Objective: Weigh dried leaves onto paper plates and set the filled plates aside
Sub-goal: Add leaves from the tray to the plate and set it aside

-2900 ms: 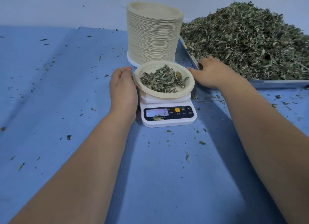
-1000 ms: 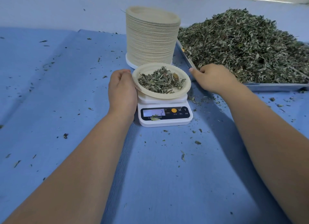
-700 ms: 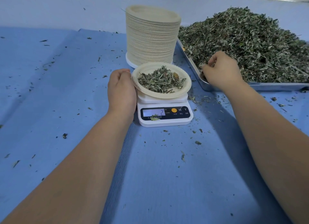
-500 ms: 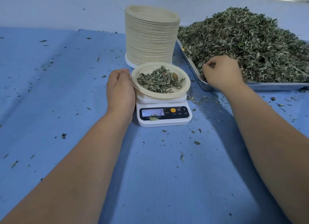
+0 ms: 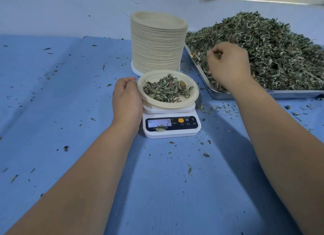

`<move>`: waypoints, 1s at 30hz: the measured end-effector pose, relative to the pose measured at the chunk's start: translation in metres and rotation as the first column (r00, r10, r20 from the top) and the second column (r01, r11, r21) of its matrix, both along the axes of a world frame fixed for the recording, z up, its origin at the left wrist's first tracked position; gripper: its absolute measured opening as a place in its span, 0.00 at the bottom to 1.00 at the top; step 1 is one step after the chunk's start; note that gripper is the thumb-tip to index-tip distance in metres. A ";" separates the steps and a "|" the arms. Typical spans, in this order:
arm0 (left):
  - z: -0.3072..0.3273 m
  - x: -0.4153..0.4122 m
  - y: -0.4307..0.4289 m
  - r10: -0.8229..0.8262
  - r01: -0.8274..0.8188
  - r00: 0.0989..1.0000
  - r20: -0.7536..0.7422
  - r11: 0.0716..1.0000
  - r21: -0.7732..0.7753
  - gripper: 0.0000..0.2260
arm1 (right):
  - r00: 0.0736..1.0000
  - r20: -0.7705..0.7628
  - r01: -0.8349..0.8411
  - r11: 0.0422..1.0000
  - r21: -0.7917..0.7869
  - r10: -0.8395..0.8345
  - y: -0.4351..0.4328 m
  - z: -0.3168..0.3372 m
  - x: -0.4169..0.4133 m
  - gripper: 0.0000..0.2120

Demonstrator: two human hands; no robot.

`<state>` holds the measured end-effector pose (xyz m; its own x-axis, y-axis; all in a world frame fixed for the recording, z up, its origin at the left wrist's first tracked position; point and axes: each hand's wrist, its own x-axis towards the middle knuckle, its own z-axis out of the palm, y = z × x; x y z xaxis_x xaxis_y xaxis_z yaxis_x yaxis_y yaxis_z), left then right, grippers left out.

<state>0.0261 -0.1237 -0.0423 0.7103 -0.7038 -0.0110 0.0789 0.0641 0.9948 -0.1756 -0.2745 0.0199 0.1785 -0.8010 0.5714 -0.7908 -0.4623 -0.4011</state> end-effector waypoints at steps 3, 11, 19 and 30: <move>0.000 0.000 0.000 0.001 -0.001 1.000 0.028 1.000 0.002 0.13 | 0.985 0.076 -0.154 0.986 -0.055 0.158 0.011 0.016 0.028 0.10; 0.001 -0.001 0.000 0.015 -0.014 0.999 0.043 1.000 -0.012 0.13 | 0.777 -0.250 -0.570 0.814 0.113 0.578 0.033 0.028 0.090 0.11; -0.001 -0.001 -0.002 0.016 -0.015 0.999 0.043 1.000 -0.019 0.10 | 0.838 -0.325 -0.446 0.894 0.053 0.438 0.022 0.014 0.094 0.20; -0.003 0.000 -0.003 0.027 -0.027 0.996 0.081 1.000 0.004 0.09 | 0.947 -0.091 -0.313 0.947 -0.065 0.307 0.037 0.013 0.075 0.10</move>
